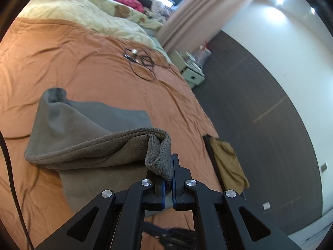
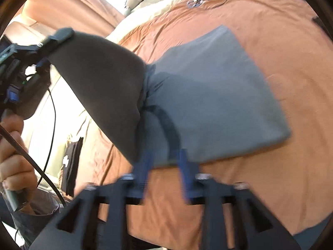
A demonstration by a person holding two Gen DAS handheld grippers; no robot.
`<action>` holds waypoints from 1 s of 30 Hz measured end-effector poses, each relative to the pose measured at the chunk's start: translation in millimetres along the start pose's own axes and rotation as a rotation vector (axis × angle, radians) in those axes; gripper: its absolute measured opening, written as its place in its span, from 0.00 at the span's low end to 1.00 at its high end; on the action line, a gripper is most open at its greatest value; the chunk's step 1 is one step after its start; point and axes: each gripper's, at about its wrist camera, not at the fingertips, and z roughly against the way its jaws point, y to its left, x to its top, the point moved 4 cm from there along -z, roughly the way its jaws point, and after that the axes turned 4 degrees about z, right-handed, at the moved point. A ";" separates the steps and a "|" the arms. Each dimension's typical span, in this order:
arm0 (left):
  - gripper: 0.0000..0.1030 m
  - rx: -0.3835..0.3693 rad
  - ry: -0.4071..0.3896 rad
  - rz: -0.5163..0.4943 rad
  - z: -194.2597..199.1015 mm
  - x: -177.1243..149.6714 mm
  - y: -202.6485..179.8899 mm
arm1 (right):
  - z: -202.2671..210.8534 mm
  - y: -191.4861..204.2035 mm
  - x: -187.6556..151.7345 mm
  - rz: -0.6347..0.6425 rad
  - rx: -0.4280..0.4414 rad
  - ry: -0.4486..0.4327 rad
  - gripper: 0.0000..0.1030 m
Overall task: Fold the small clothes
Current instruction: 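Lift the held edge with the left tool and fold it over the shirt, then open both tools and release the folded t-shirt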
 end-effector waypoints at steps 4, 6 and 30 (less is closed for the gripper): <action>0.04 -0.010 0.051 -0.027 -24.4 -9.8 -14.6 | 32.5 -23.7 0.3 -0.009 -0.058 -0.054 0.55; 0.04 -0.010 0.083 -0.043 -41.7 -17.5 -21.2 | 41.3 -35.6 -3.8 -0.035 -0.072 -0.065 0.55; 0.35 0.224 0.151 0.094 -31.3 -59.9 74.6 | 12.2 -31.9 42.0 0.246 -0.299 0.083 0.55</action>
